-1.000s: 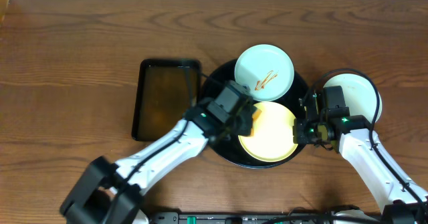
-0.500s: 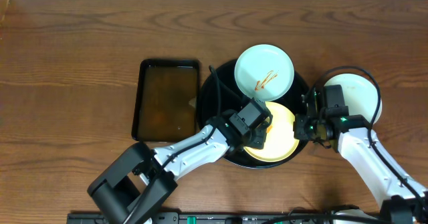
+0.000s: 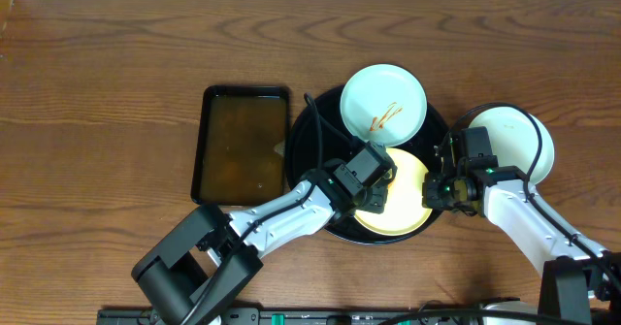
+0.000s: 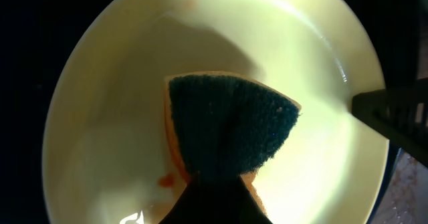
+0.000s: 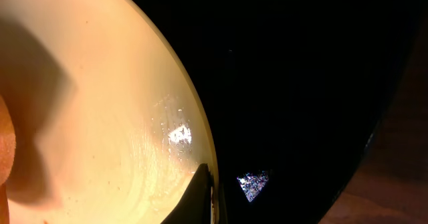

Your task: Clean dirty plates on tray and stack at the side

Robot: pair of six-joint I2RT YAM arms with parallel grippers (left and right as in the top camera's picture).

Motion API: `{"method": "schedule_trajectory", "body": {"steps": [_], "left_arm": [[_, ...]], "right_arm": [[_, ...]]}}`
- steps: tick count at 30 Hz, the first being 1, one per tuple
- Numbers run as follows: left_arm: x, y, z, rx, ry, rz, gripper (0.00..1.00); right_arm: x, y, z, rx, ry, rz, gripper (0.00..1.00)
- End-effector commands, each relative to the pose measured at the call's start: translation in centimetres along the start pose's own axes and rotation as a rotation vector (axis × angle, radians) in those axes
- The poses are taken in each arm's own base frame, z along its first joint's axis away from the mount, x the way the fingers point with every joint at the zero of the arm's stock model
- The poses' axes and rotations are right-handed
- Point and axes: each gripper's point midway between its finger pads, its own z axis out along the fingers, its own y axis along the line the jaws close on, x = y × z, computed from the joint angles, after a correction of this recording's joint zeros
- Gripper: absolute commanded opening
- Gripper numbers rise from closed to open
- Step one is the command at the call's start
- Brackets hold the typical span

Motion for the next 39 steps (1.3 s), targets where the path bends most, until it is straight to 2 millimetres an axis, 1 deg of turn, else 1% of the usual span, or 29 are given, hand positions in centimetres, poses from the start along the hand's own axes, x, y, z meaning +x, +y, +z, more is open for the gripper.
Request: {"method": "schedule_trajectory", "body": {"steps": [1, 5, 10, 11, 13, 17, 19, 21, 23, 25, 28, 29, 30, 31, 32, 34, 35, 37, 39], "left_arm": [[0.7, -1.0, 0.4, 0.061, 0.031, -0.010, 0.08], [0.6, -1.2, 0.7, 0.073, 0.030, -0.009, 0.08], [1.8, 0.0, 2.5, 0.037, 0.073, -0.016, 0.08], [1.9, 0.7, 2.9, 0.012, 0.077, -0.022, 0.08], [1.7, 1.7, 3.1, -0.024, 0.065, -0.030, 0.08], [-0.4, 6.3, 2.5, -0.172, 0.002, -0.090, 0.08], [-1.2, 7.7, 2.1, -0.188, -0.007, -0.127, 0.07], [-2.0, 8.6, 1.8, -0.195, -0.021, -0.153, 0.07], [-2.4, 8.8, 1.4, -0.194, -0.033, -0.163, 0.07], [-3.1, 8.5, 0.7, -0.181, -0.056, -0.166, 0.07], [-4.7, 7.1, -1.8, -0.142, -0.112, -0.160, 0.07], [-4.9, 6.8, -2.5, -0.135, -0.124, -0.158, 0.08], [-5.4, 6.6, -3.6, -0.133, -0.145, -0.159, 0.07], [-5.6, 6.7, -4.4, -0.143, -0.158, -0.159, 0.07], [-5.9, 7.2, -5.7, -0.180, -0.188, -0.162, 0.08], [-6.4, 8.7, -7.5, -0.249, -0.228, -0.178, 0.08], [-6.6, 9.4, -8.1, -0.268, -0.234, -0.189, 0.07], [-6.6, 10.4, -8.7, -0.288, -0.230, -0.211, 0.07], [-6.3, 12.2, -9.0, -0.325, -0.210, -0.248, 0.07]], "right_arm": [[0.7, -0.1, 0.5, 0.017, 0.025, -0.011, 0.01], [0.7, -0.1, 0.5, 0.017, 0.026, -0.011, 0.01], [0.8, -0.1, 0.5, 0.017, 0.026, -0.011, 0.01], [0.8, -0.1, 0.5, 0.017, 0.026, -0.011, 0.01], [0.8, -0.1, 0.5, 0.017, 0.027, -0.011, 0.01], [0.8, -0.1, 0.5, 0.018, 0.029, -0.011, 0.01], [0.9, -0.1, 0.5, 0.019, 0.031, -0.010, 0.01], [0.9, -0.1, 0.5, 0.019, 0.032, -0.010, 0.01], [0.9, -0.1, 0.5, 0.019, 0.032, -0.010, 0.01], [0.9, -0.1, 0.5, 0.020, 0.034, -0.010, 0.01], [0.9, -0.1, 0.5, 0.020, 0.033, -0.010, 0.01], [0.9, -0.1, 0.5, 0.020, 0.033, -0.010, 0.01], [0.9, -0.1, 0.5, 0.020, 0.033, -0.010, 0.01], [0.9, -0.1, 0.5, 0.020, 0.034, -0.010, 0.01], [0.9, -0.1, 0.5, 0.020, 0.033, -0.010, 0.01], [0.9, -0.1, 0.5, 0.020, 0.033, -0.010, 0.01], [0.9, -0.1, 0.5, 0.019, 0.033, -0.010, 0.01], [0.9, -0.1, 0.5, 0.019, 0.033, -0.010, 0.01], [0.9, -0.1, 0.5, 0.019, 0.034, -0.010, 0.01]]}}
